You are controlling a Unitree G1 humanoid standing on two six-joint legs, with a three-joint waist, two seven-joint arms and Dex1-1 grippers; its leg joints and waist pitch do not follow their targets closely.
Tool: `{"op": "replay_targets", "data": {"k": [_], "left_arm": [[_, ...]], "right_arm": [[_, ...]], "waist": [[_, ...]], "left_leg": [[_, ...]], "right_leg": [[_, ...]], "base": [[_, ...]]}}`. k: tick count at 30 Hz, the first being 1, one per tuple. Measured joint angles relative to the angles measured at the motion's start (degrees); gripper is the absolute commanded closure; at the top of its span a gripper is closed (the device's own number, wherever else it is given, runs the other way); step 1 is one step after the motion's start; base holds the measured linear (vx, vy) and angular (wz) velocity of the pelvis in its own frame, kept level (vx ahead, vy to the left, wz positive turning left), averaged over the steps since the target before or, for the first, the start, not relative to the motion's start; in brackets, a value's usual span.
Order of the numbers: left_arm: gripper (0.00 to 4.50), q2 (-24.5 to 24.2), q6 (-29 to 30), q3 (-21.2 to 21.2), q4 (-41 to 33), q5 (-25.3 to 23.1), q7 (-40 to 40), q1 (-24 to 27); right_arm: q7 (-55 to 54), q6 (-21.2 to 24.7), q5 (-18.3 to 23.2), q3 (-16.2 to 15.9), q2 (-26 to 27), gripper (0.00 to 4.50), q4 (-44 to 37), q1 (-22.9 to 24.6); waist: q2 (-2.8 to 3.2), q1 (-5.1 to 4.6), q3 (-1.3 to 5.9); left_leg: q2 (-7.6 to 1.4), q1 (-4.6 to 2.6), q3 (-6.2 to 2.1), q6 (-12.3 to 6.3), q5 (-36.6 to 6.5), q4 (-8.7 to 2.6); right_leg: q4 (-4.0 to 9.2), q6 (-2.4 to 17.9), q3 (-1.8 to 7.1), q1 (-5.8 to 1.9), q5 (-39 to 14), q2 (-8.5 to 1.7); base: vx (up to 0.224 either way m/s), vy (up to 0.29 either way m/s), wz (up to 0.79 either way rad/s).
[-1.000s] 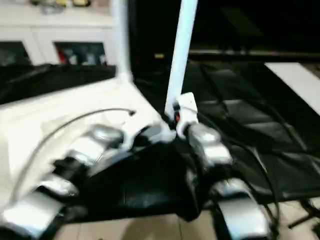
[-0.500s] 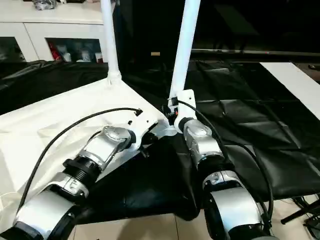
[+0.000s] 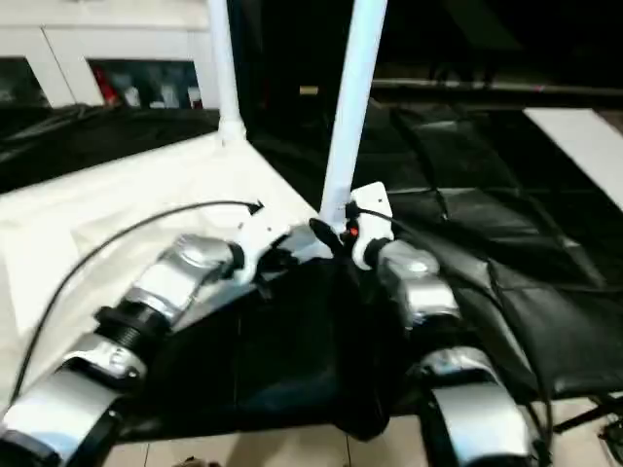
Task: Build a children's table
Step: Rotate leg to tighten
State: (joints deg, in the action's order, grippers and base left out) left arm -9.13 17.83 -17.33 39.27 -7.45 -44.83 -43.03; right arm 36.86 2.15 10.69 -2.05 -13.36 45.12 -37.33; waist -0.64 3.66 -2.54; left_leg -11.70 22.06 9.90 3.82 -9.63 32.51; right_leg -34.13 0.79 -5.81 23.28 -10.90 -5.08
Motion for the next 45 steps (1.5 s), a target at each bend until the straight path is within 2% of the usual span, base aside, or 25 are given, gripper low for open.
{"op": "replay_targets", "data": {"k": [2,4,5,10,13,22,23,25,27,37,40,45], "left_arm": [[4.5,-1.6,-1.9,-0.9,-0.8,0.2,-2.9,0.5],[4.5,-5.3,-5.4,-1.2,-2.1,1.0,-8.0,2.1],[4.5,-6.2,-6.6,-1.4,-2.4,1.3,-10.0,2.6],[4.5,-9.9,-8.0,-2.8,-5.8,3.4,-20.7,4.7],[4.5,-10.4,-8.1,-3.2,-5.9,3.5,-22.7,4.7],[4.5,-11.0,-8.0,-3.2,-6.3,3.7,-23.7,4.8],[4.5,-11.0,-7.9,-3.2,-6.3,3.7,-23.7,4.8],[4.5,-11.0,-7.7,-3.2,-6.5,3.7,-23.9,4.8],[4.5,-11.0,-7.6,-3.2,-6.5,3.7,-24.1,4.8],[4.5,-11.1,-7.4,-3.7,-6.8,3.7,-25.2,5.1],[4.5,-11.1,-7.5,-3.9,-6.8,3.5,-25.3,5.1],[4.5,-11.1,-7.6,-4.0,-6.8,3.5,-25.8,5.1]], "right_arm": [[4.3,1.2,0.4,-1.6,-2.7,0.57,-5.7,3.0],[10.8,2.6,0.7,-3.6,-6.1,0.37,-11.8,6.7],[12.3,2.8,0.7,-4.2,-6.7,0.18,-13.2,7.6],[18.7,5.7,1.7,-5.8,-9.4,0.18,-20.0,11.0],[20.1,7.5,3.2,-6.3,-10.0,0.18,-23.9,11.6],[22.3,8.7,3.0,-7.0,-10.5,0.18,-24.8,13.2],[22.3,8.9,3.1,-7.0,-10.5,0.47,-24.8,13.2],[22.0,9.1,3.1,-7.0,-10.4,0.54,-24.8,13.2],[21.7,9.2,3.2,-7.0,-10.1,0.88,-24.8,13.2],[21.1,9.8,3.2,-6.9,-9.1,1.65,-25.0,13.4],[21.3,10.1,3.2,-6.9,-9.2,1.85,-25.0,13.5],[22.2,11.2,4.2,-6.4,-9.3,1.89,-24.6,13.4]], "waist": [[0.0,0.3,0.0],[0.01,0.56,-0.02],[0.0,0.55,-0.02],[0.1,1.69,-0.1],[0.07,1.68,-0.09],[0.06,1.54,-0.1],[0.06,1.54,-0.1],[0.06,1.54,-0.1],[0.04,1.59,-0.11],[0.04,1.82,-0.11],[0.04,1.83,-0.11],[0.04,1.88,-0.12]], "left_leg": [[0.02,0.04,0.1,-0.15,-0.1,0.0],[0.0,-0.02,0.2,-0.27,-0.2,0.03],[0.0,-0.04,0.22,-0.27,-0.2,0.03],[-0.09,-0.1,0.67,0.05,-0.3,0.12],[-0.18,-0.21,1.15,0.05,-0.3,0.21],[-0.22,-0.23,1.23,0.03,-0.2,0.29],[-0.22,-0.22,1.23,0.0,-0.2,0.3],[-0.22,-0.22,1.23,-0.12,-0.2,0.36],[-0.23,-0.22,1.22,-0.12,-0.2,0.43],[-0.27,-0.21,1.18,0.04,-0.3,0.94],[-0.28,-0.23,1.16,0.04,-0.3,1.07],[-0.28,-0.21,1.15,0.04,-0.3,1.15]], "right_leg": [[0.09,0.0,0.02,0.02,0.0,-0.04],[0.09,0.0,0.09,0.02,0.0,-0.04],[0.08,0.0,0.11,0.02,0.0,-0.04],[-0.02,0.0,0.23,-0.02,0.0,-0.18],[-0.04,0.0,0.4,-0.08,0.1,-0.26],[-0.13,0.0,0.42,-0.06,0.1,-0.27],[-0.14,0.0,0.42,-0.06,0.1,-0.27],[-0.18,0.0,0.43,-0.06,0.1,-0.27],[-0.25,0.0,0.43,-0.06,0.1,-0.27],[-0.71,0.0,0.47,-0.06,0.1,-0.32],[-0.84,0.0,0.5,-0.06,0.1,-0.32],[-0.89,0.0,0.51,-0.07,0.1,-0.32]], "base": [[0.0,0.0,0.0],[0.0,0.0,0.0],[0.0,0.0,0.0],[0.0,0.0,0.0],[0.0,0.0,0.0],[0.0,0.0,0.0],[0.0,0.0,0.0],[0.0,0.0,0.0],[0.0,0.0,0.0],[0.0,0.0,0.0],[0.0,0.0,0.0],[0.0,0.0,0.0]]}}
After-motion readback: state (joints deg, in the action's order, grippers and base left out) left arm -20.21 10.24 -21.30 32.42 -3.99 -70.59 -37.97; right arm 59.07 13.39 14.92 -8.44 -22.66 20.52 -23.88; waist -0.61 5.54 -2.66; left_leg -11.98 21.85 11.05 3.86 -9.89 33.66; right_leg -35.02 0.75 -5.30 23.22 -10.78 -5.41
